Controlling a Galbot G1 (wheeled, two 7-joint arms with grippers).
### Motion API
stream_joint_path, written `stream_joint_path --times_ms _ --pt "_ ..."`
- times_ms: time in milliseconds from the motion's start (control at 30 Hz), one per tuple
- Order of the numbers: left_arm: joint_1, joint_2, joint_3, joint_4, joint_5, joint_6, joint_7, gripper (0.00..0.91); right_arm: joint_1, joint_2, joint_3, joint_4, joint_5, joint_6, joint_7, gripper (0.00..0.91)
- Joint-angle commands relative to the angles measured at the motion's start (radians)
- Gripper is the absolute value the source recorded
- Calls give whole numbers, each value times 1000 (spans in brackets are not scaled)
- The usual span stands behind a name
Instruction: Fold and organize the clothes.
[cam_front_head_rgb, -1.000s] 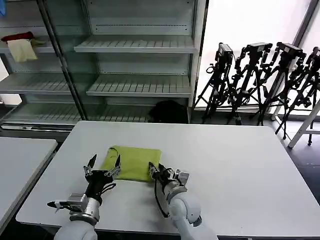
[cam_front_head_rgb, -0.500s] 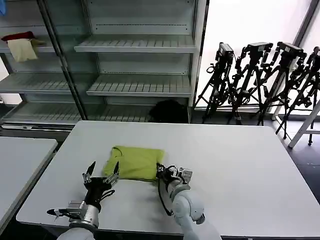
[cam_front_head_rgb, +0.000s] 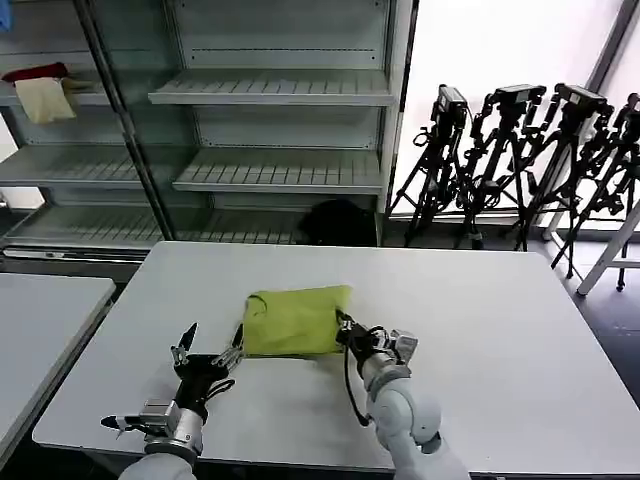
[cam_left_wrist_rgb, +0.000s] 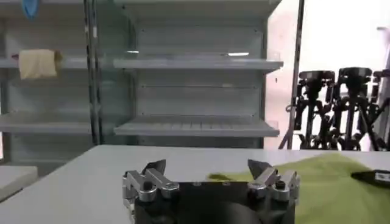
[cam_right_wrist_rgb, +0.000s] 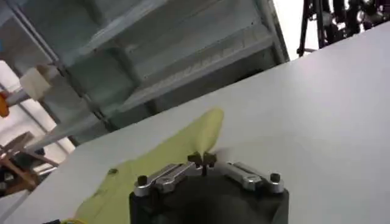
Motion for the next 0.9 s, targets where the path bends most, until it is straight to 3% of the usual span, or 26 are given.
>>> stream_joint_path --times_ms 33,300,333,800,900 --pt "-1 1 -2 10 -1 -1 3 907 -23 -177 48 32 -34 3 -31 0" --pt "0 -1 -6 21 -3 -3 11 907 -20 -170 53 27 -66 4 -40 20" --pt "0 -1 -6 22 -3 -2 11 907 -21 -165 52 25 -87 4 -51 907" --pt "-12 4 -16 26 -17 -3 15 907 -70 -145 94 106 -307 11 -210 907" --pt "-29 10 -34 34 -20 -3 17 907 -91 -205 165 156 -319 32 -225 907"
